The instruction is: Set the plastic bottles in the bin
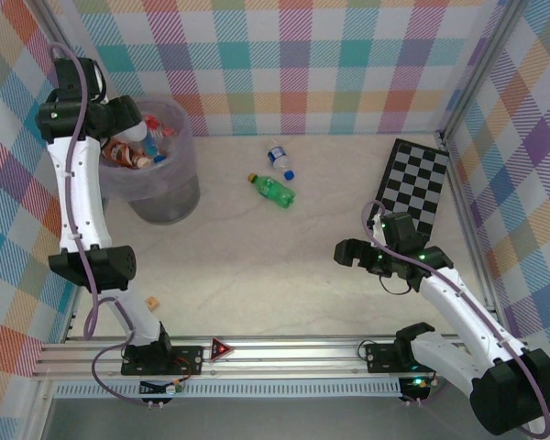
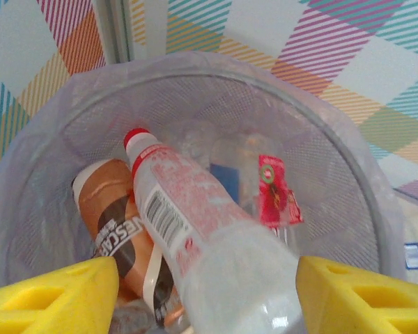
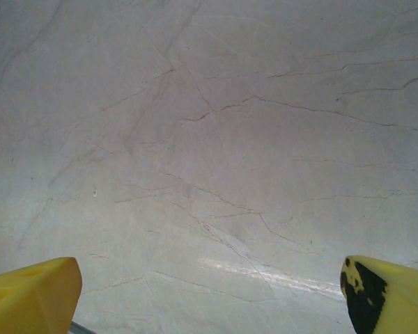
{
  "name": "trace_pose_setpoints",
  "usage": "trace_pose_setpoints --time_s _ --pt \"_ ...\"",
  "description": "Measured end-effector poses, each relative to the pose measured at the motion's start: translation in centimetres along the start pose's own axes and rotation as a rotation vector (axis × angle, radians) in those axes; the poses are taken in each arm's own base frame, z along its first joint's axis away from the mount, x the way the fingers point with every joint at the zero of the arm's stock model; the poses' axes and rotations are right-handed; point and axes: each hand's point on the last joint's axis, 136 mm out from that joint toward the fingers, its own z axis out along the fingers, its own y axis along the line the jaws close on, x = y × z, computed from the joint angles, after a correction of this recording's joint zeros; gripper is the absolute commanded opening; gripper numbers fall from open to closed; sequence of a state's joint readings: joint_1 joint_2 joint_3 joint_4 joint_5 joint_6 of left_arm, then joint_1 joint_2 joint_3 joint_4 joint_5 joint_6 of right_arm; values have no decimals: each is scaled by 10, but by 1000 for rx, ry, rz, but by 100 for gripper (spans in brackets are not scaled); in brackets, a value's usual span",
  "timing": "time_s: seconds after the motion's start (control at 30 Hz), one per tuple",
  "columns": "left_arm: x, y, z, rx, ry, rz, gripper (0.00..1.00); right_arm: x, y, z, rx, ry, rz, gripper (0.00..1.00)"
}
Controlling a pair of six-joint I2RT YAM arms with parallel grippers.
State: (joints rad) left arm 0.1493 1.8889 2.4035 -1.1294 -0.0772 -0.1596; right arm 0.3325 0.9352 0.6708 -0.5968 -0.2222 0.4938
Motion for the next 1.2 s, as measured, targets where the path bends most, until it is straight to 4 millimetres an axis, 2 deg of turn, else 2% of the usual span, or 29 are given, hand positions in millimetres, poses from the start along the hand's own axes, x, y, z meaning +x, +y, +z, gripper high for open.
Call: trace_pose_setpoints --time_s 0.2,0.43,0.57,0.77,0.9,1.03,1.2 --pt "13 2 38 -18 36 -1 60 0 0 1 -1 -1 10 95" --pt "51 13 74 -57 122 7 55 0 0 1 0 0 14 95" --pt "53 15 67 -54 106 5 54 0 -1 2 0 1 15 95" --pt "52 15 67 -51 94 4 55 0 1 2 -8 2 13 95" --pt "51 15 63 -54 93 8 60 0 1 2 -8 1 14 95" --pt "41 17 51 -65 68 12 64 0 1 2 -8 1 13 95" --pt "22 14 25 -45 2 11 65 0 1 2 -9 2 14 95"
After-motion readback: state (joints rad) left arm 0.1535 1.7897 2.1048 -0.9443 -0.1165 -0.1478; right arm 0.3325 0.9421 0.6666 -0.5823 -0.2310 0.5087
